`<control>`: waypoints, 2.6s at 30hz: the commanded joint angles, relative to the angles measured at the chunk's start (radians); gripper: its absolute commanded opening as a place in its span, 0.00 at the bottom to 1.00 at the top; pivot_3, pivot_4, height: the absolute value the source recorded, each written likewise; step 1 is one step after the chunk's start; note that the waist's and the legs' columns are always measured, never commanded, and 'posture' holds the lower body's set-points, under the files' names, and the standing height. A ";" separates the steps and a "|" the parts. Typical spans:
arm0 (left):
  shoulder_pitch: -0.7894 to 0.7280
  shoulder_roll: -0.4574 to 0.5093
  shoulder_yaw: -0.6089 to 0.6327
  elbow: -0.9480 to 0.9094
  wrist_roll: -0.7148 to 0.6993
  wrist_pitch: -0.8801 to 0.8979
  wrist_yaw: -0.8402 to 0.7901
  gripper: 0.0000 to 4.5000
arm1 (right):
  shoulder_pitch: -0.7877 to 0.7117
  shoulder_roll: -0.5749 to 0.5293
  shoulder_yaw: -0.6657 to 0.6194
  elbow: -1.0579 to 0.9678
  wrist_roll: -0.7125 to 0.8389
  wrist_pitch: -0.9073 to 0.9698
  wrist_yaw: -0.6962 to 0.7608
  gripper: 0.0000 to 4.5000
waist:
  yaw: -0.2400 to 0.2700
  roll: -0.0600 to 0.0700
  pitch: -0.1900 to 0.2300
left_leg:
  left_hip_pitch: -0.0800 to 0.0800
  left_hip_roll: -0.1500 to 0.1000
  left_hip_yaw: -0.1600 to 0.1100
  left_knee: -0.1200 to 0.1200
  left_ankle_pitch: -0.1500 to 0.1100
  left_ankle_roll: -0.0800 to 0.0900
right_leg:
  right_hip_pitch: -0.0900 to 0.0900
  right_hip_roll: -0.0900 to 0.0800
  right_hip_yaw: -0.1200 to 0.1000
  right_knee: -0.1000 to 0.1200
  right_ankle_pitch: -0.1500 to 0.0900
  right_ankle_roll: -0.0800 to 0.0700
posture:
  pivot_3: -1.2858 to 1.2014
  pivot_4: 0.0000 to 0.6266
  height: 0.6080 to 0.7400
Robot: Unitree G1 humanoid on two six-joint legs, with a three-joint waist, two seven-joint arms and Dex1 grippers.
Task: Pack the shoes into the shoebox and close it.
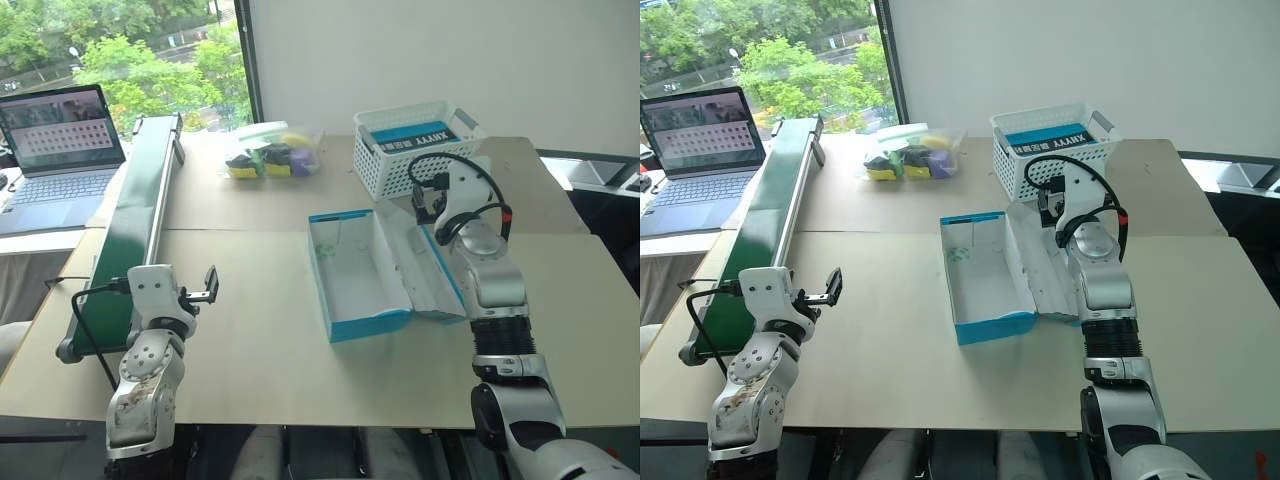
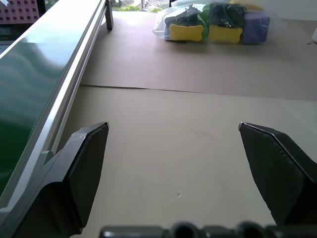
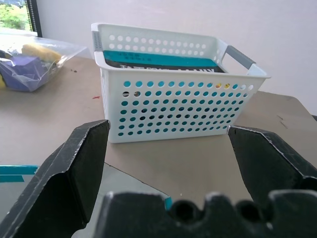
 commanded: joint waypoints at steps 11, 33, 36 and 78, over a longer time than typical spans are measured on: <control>0.063 0.033 0.111 -0.155 -0.027 0.039 0.012 1.00 | -0.185 0.246 0.237 -0.191 0.313 0.120 0.510 0.99 | -0.042 0.000 0.000 | 0.000 0.001 -0.001 -0.004 0.000 0.000 | -0.004 0.001 0.002 0.001 0.001 0.000 | 0.52 0.24 0.99; 0.271 0.247 0.443 -0.136 -0.262 0.170 -0.135 1.00 | -0.018 0.170 0.551 -0.301 0.269 0.212 0.717 0.99 | -0.021 -0.005 0.000 | 0.001 0.001 -0.003 -0.004 -0.001 -0.001 | -0.005 0.000 0.000 0.001 -0.001 -0.002 | 0.52 0.24 0.99; 0.247 0.248 0.419 -0.117 -0.255 0.171 -0.129 1.00 | -0.024 0.189 0.536 -0.273 0.247 0.202 0.691 0.99 | -0.023 -0.006 0.000 | 0.001 0.001 -0.003 -0.004 -0.001 -0.002 | -0.005 0.000 0.000 0.001 0.000 -0.002 | 0.52 0.24 0.99; 0.204 0.253 0.399 -0.014 -0.184 0.161 -0.100 1.00 | -0.015 0.220 0.514 -0.219 0.154 0.202 0.636 0.99 | -0.023 -0.007 0.000 | -0.002 0.002 -0.003 -0.006 -0.001 -0.002 | -0.013 -0.001 0.003 0.003 0.001 -0.003 | 0.52 0.24 0.99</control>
